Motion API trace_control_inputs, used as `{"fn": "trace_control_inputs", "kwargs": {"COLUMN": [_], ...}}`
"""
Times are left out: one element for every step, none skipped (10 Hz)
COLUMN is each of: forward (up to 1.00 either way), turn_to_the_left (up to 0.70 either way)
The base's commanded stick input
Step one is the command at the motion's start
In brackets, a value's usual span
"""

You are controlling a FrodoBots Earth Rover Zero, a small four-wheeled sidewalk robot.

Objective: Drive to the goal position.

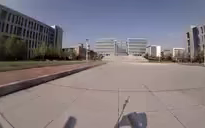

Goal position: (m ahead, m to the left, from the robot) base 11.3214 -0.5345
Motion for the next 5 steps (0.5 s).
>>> {"fn": "trace_control_inputs", "kwargs": {"forward": [0.70,0.70,0.70,0.70,0.70], "turn_to_the_left": [0.00,0.00,0.00,0.00,0.00]}}
